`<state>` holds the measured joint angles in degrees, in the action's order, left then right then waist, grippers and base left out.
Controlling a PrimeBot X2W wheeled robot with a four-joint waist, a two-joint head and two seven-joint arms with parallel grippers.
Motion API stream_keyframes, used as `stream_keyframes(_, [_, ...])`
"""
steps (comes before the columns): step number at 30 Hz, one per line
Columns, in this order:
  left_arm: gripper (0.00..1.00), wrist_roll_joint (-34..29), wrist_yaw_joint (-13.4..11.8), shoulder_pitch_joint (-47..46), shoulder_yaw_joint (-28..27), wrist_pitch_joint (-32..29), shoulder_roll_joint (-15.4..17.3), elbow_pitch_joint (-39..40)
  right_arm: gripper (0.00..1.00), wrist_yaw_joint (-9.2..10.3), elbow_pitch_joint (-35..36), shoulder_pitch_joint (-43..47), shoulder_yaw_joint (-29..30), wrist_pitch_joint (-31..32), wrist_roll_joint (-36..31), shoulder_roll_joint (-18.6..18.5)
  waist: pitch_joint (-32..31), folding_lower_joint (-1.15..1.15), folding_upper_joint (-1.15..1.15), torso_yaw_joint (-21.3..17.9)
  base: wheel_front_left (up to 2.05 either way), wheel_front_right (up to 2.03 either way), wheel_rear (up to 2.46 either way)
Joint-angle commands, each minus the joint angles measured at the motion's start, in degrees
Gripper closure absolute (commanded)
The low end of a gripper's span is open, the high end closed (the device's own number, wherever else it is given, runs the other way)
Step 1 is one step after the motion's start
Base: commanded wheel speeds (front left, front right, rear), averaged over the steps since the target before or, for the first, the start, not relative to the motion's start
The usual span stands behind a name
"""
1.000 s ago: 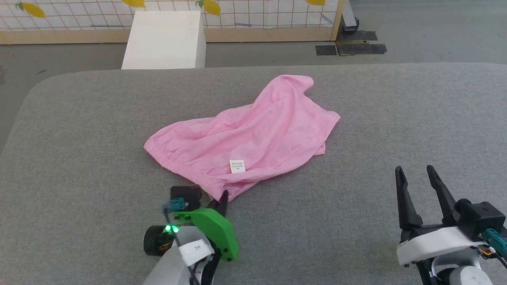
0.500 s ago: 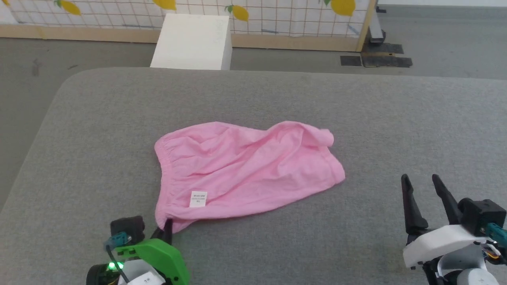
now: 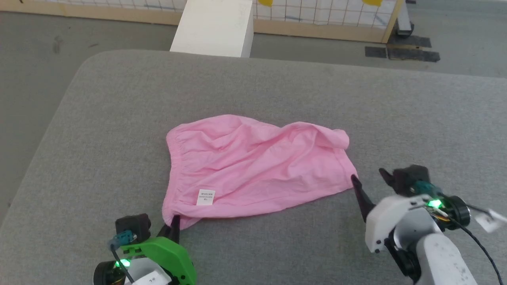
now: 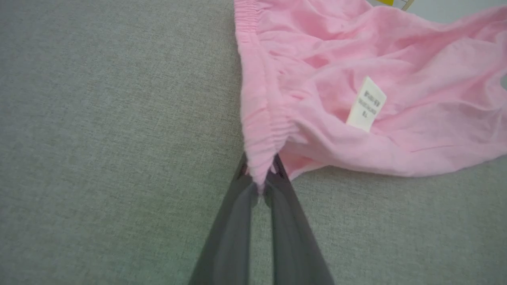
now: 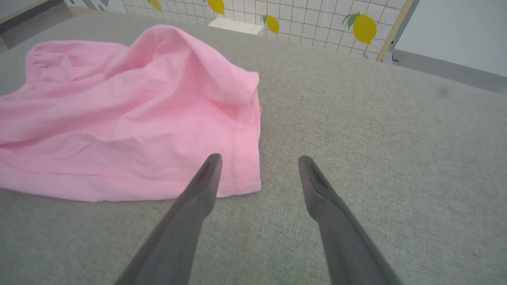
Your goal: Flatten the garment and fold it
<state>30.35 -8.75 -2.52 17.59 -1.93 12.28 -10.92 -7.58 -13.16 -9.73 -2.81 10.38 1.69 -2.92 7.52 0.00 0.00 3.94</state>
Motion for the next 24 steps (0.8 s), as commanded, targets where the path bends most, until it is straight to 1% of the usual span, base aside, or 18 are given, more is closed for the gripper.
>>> stream_keyframes(1, [1.00, 0.2, 0.3, -1.0, 0.1, 0.4, -0.2, -0.1, 0.00, 0.09, -1.7, -1.9, -0.4, 2.5, -0.6, 0.0, 1.3, 0.00, 0.00, 1.0, 0.00, 0.00, 0.00])
stream_keyframes(9, [1.00, 0.1, 0.8, -3.4, 0.9, 0.9, -0.7, -0.2, 0.00, 0.09, -8.9, -8.6, -0.9, 15.5, -3.2, 0.0, 4.2, 0.00, 0.00, 3.2, 0.00, 0.00, 0.00])
stream_keyframes(15, [1.00, 0.1, 1.0, -4.6, 1.2, 1.4, -1.1, -0.5, 0.00, 0.09, -9.8, -9.5, -1.9, 22.6, -3.9, 0.0, 5.7, 0.00, 0.00, 4.0, 0.00, 0.00, 0.00])
stream_keyframes(17, [1.00, 0.2, 1.1, -4.8, 1.2, 1.6, -1.1, -0.8, 0.58, 0.09, -10.1, -9.1, -2.1, 25.2, -3.5, 0.0, 5.8, 0.00, 0.00, 4.1, 0.00, 0.00, 0.00])
stream_keyframes(18, [1.00, 0.3, 1.1, -4.8, 1.2, 1.6, -1.1, -0.9, 0.84, 0.09, -10.0, -8.8, -2.4, 26.5, -3.2, 0.0, 5.8, 0.00, 0.00, 4.1, 0.00, 0.00, 0.00])
stream_keyframes(19, [1.00, 0.3, 1.1, -4.9, 1.2, 1.6, -1.1, -1.0, 1.00, 0.09, -9.7, -8.6, -2.7, 27.2, -2.9, 0.0, 5.8, 0.00, 0.00, 4.0, 0.00, 0.00, 0.00])
stream_keyframes(21, [1.00, 0.4, 1.0, -4.9, 1.1, 1.8, -1.0, -1.2, 1.00, 0.09, -8.4, -8.3, -2.8, 26.6, -2.8, 0.0, 5.6, 0.00, 0.00, 3.8, 0.00, 0.00, 0.00])
stream_keyframes(23, [1.00, 0.4, 1.0, -4.8, 1.1, 1.9, -0.9, -1.3, 1.00, 0.09, -6.9, -8.0, -2.6, 23.8, -2.5, 0.0, 5.2, 0.00, 0.00, 3.5, 0.00, 0.00, 0.00])
stream_keyframes(24, [1.00, 0.5, 1.0, -4.7, 1.2, 2.0, -0.9, -1.4, 1.00, 0.09, -6.0, -7.7, -2.1, 21.4, -2.3, 0.0, 4.9, 0.00, 0.00, 3.3, 0.00, 0.00, 0.00])
